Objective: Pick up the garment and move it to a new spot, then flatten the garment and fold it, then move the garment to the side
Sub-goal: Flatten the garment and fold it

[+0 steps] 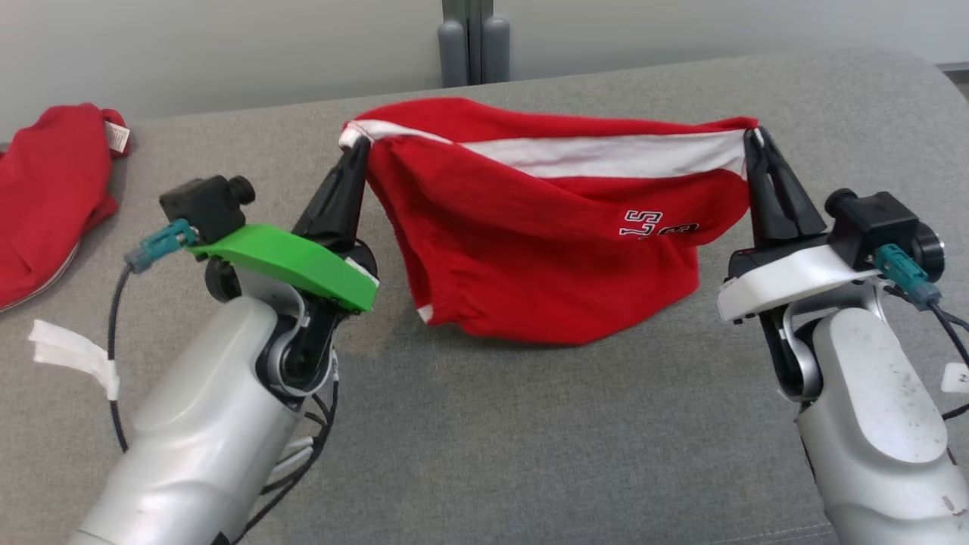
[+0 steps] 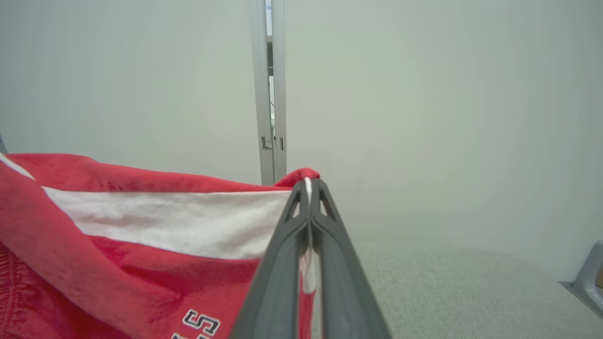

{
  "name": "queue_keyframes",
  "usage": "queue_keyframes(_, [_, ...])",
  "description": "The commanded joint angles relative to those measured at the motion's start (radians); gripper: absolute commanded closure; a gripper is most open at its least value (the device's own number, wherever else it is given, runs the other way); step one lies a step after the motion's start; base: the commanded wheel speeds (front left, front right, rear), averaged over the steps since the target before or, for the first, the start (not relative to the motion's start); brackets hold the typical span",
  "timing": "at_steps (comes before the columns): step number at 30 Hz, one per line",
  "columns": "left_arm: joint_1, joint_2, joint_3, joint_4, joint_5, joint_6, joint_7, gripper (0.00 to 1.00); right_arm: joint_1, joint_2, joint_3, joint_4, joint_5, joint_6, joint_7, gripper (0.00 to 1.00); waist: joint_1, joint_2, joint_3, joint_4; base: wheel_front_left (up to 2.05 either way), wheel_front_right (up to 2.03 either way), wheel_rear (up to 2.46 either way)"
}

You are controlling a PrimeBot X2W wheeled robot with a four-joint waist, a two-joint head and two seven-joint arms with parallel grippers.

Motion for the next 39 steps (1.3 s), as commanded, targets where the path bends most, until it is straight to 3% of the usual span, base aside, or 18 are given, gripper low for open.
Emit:
queue_keyframes(1, [-0.023, 0.028, 0.004, -0.042, 0.023, 0.01, 0.0, 1.0, 0.023, -0.014, -0.002, -0.044, 0.011, 0.0, -0.003, 1.0, 0.0, 0.0, -0.07, -0.013, 0.0, 0.0, 0.0])
queue_keyframes(6, [-0.032, 0.134, 0.019, -0.285, 0.058, 0.082, 0.043, 1.0, 0.088, -0.047, -0.027, -0.298, 0.014, 0.0, 0.04, 1.0, 0.0, 0.0, -0.143, -0.024, 0.0, 0.0, 0.0])
queue_keyframes(13, [0.027, 0.269, 0.04, -0.686, 0.074, 0.225, 0.146, 1.0, 0.205, -0.051, -0.073, -0.705, -0.006, 0.0, 0.186, 1.0, 0.0, 0.0, -0.172, -0.042, 0.0, 0.0, 0.0])
queue_keyframes(16, [0.046, 0.312, 0.042, -0.807, 0.068, 0.275, 0.195, 1.0, 0.236, -0.047, -0.081, -0.829, -0.008, 0.0, 0.234, 1.0, 0.0, 0.0, -0.166, -0.052, 0.0, 0.0, 0.0])
queue_keyframes(19, [0.072, 0.336, 0.039, -0.874, 0.057, 0.318, 0.23, 1.0, 0.262, -0.04, -0.074, -0.878, -0.006, 0.0, 0.268, 1.0, 0.0, 0.0, -0.151, -0.062, 0.0, 0.0, 0.0])
queue_keyframes(23, [0.069, 0.325, 0.029, -0.865, 0.041, 0.338, 0.258, 1.0, 0.246, -0.022, -0.069, -0.819, 0.02, 0.0, 0.27, 1.0, 0.0, 0.0, -0.095, -0.071, 0.0, 0.0, 0.0])
queue_keyframes(27, [-0.019, 0.303, 0.024, -0.754, 0.044, 0.318, 0.287, 1.0, 0.124, -0.035, -0.055, -0.655, 0.007, 0.0, 0.225, 1.0, 0.0, 0.0, -0.007, -0.082, 0.0, 0.0, 0.0])
queue_keyframes(33, [-0.305, 0.266, 0.008, -0.46, 0.134, 0.267, 0.347, 1.0, -0.24, -0.026, -0.014, -0.343, -0.01, 0.0, 0.109, 1.0, 0.0, 0.0, 0.145, -0.104, 0.0, 0.0, 0.0])
queue_keyframes(39, [-0.609, 0.202, 0.039, -0.177, 0.25, 0.219, 0.232, 1.0, -0.598, 0.033, -0.053, -0.1, -0.057, 0.0, 0.014, 1.0, 0.0, 0.0, 0.282, -0.129, 0.0, 0.0, 0.0])
